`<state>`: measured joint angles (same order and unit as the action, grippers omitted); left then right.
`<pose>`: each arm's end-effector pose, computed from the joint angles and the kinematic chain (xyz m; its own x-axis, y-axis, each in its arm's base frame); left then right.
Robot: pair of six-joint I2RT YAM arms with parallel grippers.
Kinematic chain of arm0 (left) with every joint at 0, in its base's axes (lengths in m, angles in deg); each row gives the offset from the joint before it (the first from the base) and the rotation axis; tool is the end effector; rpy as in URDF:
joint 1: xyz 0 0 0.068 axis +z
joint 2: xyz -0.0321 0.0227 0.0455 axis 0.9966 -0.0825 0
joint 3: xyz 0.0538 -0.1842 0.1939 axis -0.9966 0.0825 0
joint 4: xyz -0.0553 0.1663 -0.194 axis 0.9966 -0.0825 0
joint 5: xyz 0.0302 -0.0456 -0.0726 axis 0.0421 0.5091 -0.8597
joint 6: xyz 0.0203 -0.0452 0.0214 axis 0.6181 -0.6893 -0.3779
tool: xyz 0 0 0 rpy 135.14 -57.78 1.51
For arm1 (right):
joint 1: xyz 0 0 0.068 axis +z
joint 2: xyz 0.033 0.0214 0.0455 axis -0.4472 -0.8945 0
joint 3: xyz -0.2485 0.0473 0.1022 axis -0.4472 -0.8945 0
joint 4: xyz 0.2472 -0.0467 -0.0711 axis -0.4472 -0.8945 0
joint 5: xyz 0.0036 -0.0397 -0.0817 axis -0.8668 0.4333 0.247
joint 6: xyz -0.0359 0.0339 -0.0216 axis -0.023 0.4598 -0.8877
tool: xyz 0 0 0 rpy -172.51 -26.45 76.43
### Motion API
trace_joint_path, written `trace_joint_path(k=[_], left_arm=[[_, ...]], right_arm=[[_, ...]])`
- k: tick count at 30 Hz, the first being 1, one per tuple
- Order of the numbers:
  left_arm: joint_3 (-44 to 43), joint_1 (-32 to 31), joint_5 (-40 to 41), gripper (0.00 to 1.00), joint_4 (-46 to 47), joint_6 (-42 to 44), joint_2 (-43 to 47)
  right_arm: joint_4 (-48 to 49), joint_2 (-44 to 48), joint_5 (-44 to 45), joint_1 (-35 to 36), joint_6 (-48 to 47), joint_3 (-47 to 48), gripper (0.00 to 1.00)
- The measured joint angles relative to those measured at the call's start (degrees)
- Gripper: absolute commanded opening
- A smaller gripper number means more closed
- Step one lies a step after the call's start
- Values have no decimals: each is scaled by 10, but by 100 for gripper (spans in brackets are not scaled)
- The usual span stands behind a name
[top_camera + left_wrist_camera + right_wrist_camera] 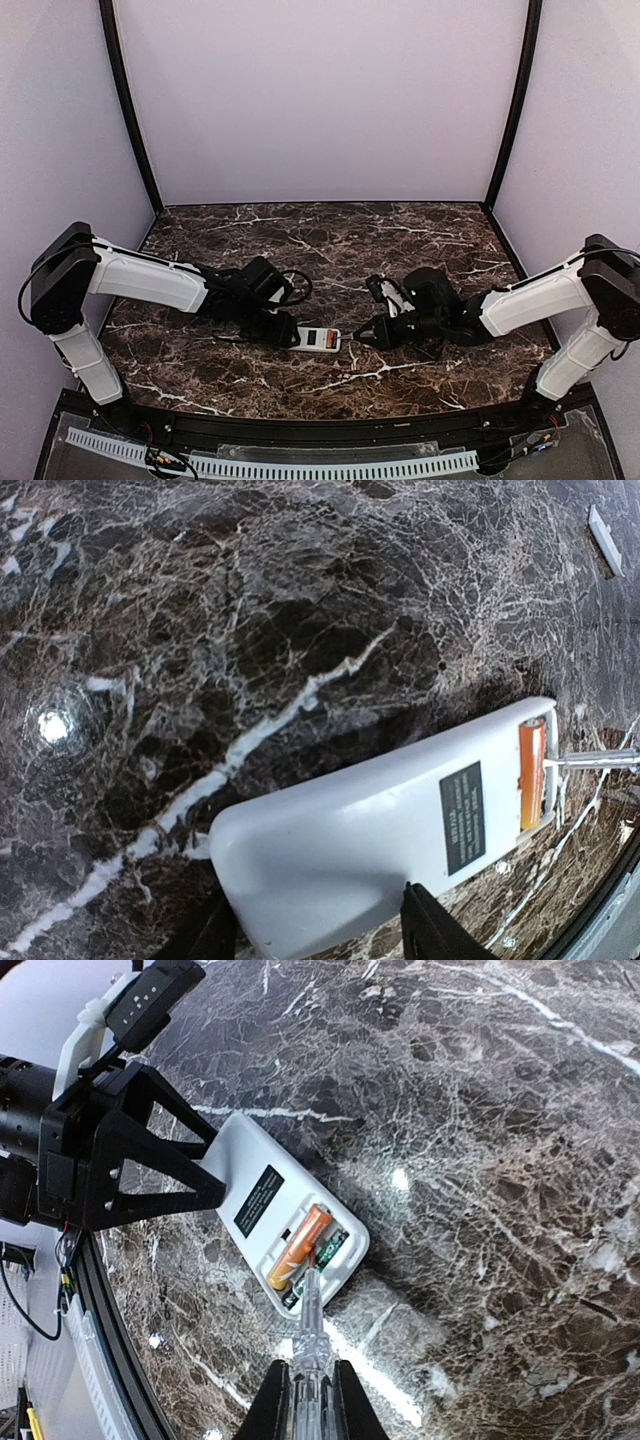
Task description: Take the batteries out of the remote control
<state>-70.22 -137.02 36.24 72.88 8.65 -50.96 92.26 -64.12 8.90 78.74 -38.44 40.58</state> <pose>0.2033 -0.2640 0.1528 -0.9072 0.1817 -0.3793 0.3373 0.8532 -0.3979 0.1691 0.2325 0.1522 -0.7920 -0.1430 -0.5935 -0.5418 0.6127 0.5754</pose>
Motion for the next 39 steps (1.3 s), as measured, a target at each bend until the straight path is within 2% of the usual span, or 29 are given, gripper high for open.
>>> trace_joint_path(k=[9,16,20,26,30,39], left_arm=[[0,0,-1,55,2,0,-1],[0,0,-3,54,7,0,-2],[0,0,-4,53,10,0,-3],[0,1,-5,53,12,-4,-5],[0,2,-5,53,13,-8,-5],[0,2,-4,52,16,-14,-7]], right_arm=[[71,-23,-52,-10,23,-30,0],[172,-39,-92,-36,61,-78,0],[271,-74,-118,-47,93,-113,0],[460,-178,-160,-58,149,-143,0],[543,-226,-177,-64,176,-155,0],[571,-240,-194,-68,193,-158,0]])
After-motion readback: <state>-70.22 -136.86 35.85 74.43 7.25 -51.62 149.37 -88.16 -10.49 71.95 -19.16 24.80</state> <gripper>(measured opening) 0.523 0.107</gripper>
